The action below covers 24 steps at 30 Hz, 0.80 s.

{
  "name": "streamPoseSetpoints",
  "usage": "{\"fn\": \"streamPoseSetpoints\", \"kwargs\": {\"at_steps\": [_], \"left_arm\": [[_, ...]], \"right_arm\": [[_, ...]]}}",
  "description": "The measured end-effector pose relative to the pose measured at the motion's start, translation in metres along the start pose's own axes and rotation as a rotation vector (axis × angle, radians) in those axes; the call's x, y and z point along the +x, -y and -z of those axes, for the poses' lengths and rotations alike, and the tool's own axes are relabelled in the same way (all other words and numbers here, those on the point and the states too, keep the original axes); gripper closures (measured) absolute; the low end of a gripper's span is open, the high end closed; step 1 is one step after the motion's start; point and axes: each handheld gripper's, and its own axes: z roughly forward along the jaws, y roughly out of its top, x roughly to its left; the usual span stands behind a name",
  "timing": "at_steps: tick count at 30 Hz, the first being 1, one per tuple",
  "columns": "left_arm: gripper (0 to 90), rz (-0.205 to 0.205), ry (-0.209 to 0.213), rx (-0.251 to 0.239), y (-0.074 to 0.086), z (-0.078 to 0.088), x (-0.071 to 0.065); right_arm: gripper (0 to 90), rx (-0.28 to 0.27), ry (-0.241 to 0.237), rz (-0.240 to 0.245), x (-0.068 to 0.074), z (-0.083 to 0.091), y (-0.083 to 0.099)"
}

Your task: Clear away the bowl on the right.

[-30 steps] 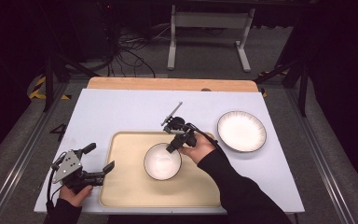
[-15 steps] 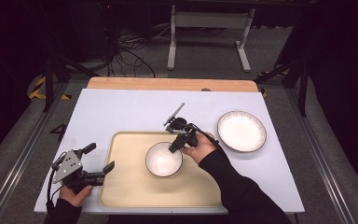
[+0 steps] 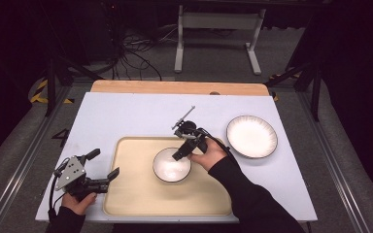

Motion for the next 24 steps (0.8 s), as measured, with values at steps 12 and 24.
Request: {"fn": "streamPoseSetpoints", "kwargs": {"at_steps": [12, 24], "left_arm": [[6.6, 0.003, 0.000, 0.000, 0.000, 0.000, 0.000], [6.6, 0.002, 0.000, 0.000, 0.000, -0.001, 0.000]], "right_arm": [[26.8, -0.253, 0.037, 0.140, 0.023, 0.045, 0.009], [13.6, -0.440, 0.080, 0.247, 0.038, 0.067, 0.024]]}}
